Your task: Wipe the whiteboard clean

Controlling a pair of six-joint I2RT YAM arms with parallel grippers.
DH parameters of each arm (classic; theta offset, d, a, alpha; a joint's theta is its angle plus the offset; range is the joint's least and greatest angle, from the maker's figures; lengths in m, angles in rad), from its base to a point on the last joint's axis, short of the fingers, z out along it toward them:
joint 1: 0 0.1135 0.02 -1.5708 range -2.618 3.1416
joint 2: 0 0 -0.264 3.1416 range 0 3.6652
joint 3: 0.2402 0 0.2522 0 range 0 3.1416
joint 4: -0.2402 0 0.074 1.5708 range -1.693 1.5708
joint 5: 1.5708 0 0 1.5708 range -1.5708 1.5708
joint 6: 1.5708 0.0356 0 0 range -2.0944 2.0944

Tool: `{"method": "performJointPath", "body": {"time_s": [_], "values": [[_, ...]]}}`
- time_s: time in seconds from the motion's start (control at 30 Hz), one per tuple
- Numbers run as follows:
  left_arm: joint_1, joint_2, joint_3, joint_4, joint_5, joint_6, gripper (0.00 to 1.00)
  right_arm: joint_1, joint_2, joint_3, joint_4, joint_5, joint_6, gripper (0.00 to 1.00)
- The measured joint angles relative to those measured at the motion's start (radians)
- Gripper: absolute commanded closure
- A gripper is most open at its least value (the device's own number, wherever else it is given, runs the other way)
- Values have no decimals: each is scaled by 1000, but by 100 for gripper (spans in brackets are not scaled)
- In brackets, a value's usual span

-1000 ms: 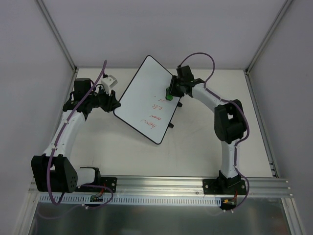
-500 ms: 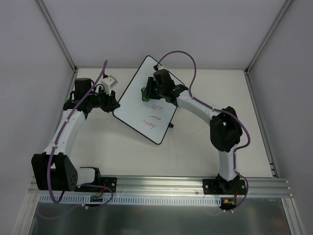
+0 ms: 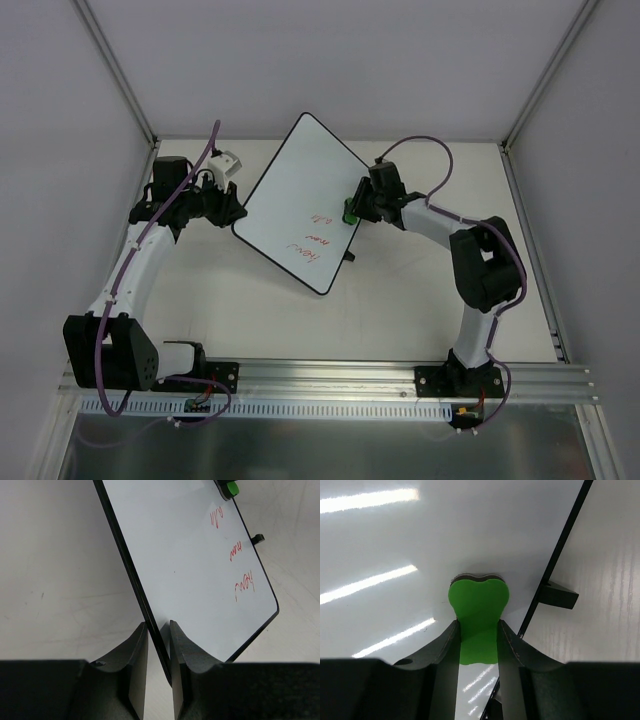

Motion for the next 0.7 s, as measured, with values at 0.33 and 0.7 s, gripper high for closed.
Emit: {"method": "performJointPath", "body": {"time_s": [0.33, 0.7], "values": [[-5, 0, 17, -12, -8, -20, 100, 27, -1, 7, -11, 34, -4, 100], [-10, 1, 21, -31, -82, -21, 100, 300, -41, 105, 3, 55, 12, 100]]}}
